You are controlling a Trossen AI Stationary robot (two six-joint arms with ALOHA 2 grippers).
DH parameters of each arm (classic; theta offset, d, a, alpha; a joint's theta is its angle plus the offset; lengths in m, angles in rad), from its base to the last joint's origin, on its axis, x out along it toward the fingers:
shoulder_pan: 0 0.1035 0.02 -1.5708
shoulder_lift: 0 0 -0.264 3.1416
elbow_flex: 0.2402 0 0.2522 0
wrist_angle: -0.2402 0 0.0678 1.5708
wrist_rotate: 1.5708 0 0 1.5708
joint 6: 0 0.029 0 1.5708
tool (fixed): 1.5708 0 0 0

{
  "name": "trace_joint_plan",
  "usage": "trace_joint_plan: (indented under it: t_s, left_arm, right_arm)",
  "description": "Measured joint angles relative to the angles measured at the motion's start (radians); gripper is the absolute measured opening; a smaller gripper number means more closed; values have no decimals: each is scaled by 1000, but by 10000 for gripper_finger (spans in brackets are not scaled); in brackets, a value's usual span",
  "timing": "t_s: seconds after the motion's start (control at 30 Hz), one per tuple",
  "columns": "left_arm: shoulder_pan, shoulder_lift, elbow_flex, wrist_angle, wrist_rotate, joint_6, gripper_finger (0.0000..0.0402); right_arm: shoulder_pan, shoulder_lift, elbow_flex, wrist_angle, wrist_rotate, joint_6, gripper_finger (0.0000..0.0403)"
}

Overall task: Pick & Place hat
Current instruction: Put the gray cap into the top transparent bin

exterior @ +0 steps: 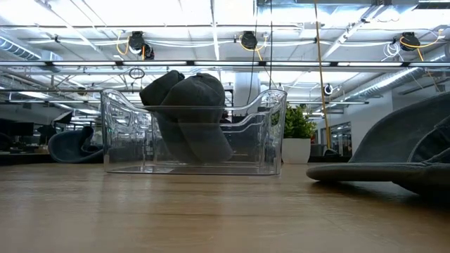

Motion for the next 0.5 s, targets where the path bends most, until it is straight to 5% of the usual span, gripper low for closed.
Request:
trace_joint_plan:
  t_s: [0.5]
  left_arm:
    - [-18,9,-28,-14,9,1,298]
  right_arm:
    - [250,59,176,-201,419,185,226]
